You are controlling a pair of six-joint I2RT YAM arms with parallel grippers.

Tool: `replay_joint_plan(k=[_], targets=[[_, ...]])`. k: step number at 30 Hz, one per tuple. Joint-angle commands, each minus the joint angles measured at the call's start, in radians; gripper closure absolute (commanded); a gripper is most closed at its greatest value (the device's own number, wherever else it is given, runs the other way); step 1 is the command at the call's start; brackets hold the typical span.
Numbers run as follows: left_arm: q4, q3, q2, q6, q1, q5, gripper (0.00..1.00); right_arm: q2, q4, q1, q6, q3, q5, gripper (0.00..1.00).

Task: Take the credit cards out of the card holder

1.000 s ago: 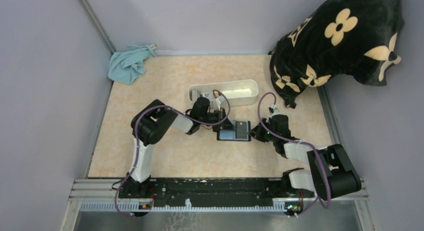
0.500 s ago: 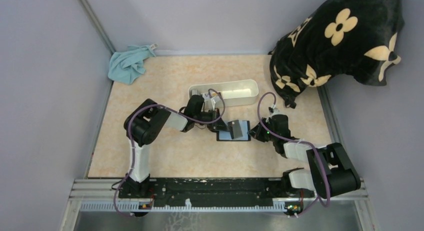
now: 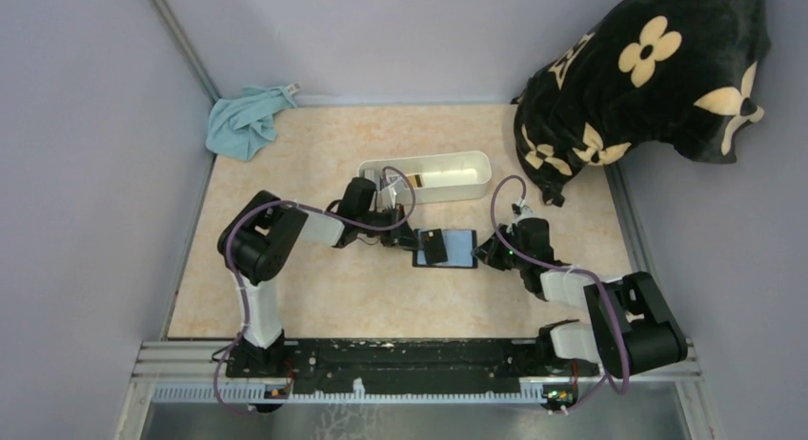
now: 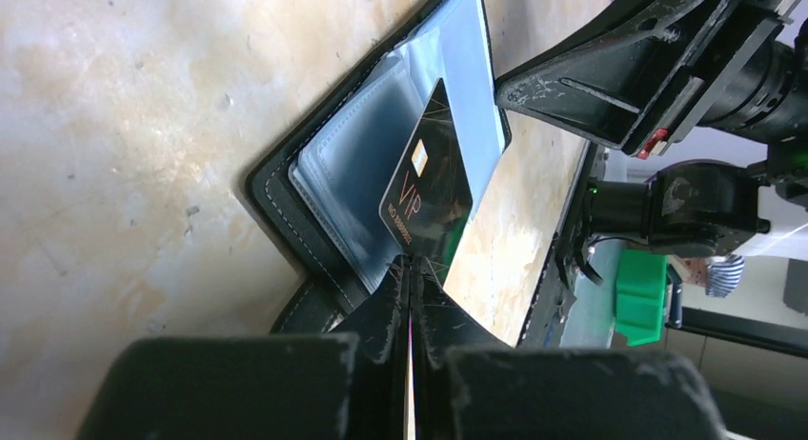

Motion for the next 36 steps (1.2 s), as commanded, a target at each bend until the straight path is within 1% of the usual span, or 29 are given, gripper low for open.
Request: replay_joint_plan(k=[1, 7, 13, 19, 22, 26, 29, 33, 36], targets=[[-0.132, -0.024, -0.047, -0.07, 0.021, -0.015, 1.0, -0.002, -0.014, 0.007, -0.012, -0.003, 0.014, 1.0], [-0.141, -0.009, -0.144, -0.079, 0.027, -0.002, 1.0, -0.002, 0.002, 0.007, -0.013, -0.007, 0.002, 1.0], [-0.155, 0.018, -0.175, -0.078, 0.033, 0.015, 1.0, -0.032, 0.043, 0.007, -0.015, -0.018, -0.042, 1.0], [-0.138, 0.019, -0.153, -0.084, 0.033, 0.016, 1.0, -0.121, 0.11, 0.007, 0.002, -0.029, -0.122, 1.0], [-0.139, 0.026, -0.114, -0.079, 0.033, 0.012, 1.0, -0.153, 0.073, 0.007, -0.021, -0.013, -0.113, 1.0], [-0.138, 0.02, -0.088, -0.083, 0.031, 0.005, 0.99, -0.156, 0.035, 0.006, -0.048, 0.001, -0.111, 0.99], [-0.188, 0.027, -0.092, -0.052, 0.031, -0.037, 0.9, -0.139, 0.053, 0.007, -0.045, -0.002, -0.125, 0.95], [-0.217, 0.03, -0.094, -0.03, 0.031, -0.053, 0.84, -0.112, 0.091, 0.007, -0.034, -0.001, -0.14, 0.94], [-0.208, 0.028, -0.08, -0.039, 0.029, -0.038, 0.81, -0.09, 0.108, 0.007, -0.03, 0.004, -0.153, 0.94]])
